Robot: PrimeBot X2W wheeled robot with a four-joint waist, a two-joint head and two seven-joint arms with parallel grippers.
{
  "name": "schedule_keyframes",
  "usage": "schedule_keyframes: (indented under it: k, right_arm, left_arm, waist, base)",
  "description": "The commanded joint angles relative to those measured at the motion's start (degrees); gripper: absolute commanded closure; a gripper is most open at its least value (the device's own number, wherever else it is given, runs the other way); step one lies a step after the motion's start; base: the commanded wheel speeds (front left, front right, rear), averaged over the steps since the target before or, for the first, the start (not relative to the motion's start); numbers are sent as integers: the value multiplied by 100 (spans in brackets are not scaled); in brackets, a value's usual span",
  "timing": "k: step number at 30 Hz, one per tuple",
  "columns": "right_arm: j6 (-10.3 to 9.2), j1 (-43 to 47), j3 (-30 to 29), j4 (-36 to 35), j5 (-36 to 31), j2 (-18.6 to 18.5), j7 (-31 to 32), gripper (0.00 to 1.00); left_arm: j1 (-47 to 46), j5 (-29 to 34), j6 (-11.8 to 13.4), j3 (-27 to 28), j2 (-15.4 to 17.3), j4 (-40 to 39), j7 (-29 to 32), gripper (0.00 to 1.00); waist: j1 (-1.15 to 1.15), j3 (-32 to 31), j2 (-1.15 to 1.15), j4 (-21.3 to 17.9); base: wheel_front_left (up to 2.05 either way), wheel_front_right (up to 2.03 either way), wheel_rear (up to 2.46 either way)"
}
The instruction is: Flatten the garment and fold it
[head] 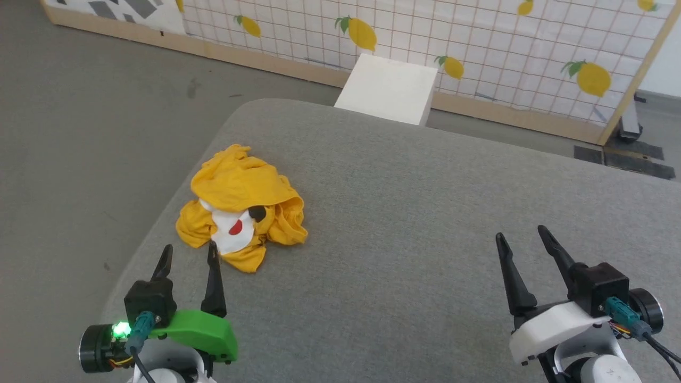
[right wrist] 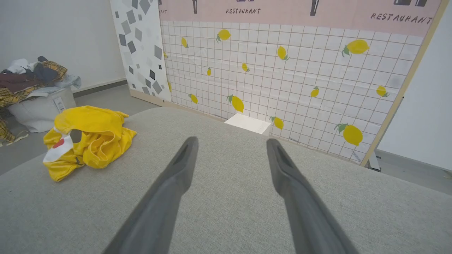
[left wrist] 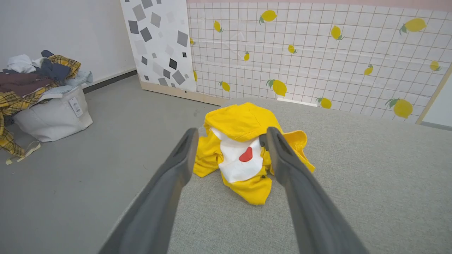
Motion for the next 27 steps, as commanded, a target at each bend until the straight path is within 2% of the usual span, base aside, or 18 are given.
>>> schedule_keyframes:
  k: [1, 27]
  right_arm:
    - [-4, -63, 16, 23, 54, 3, -58, 0]
    - [-6, -84, 79, 141, 148, 4, -259, 0]
  left_arm:
    - [24, -80, 56, 7, 41, 23, -71, 0]
    - [35, -397, 216, -41, 158, 226, -376, 0]
  waist:
    - [0, 2, 0, 83]
    - [0, 10, 0, 753]
  base:
    - [0, 0, 0]
    - [0, 0, 0]
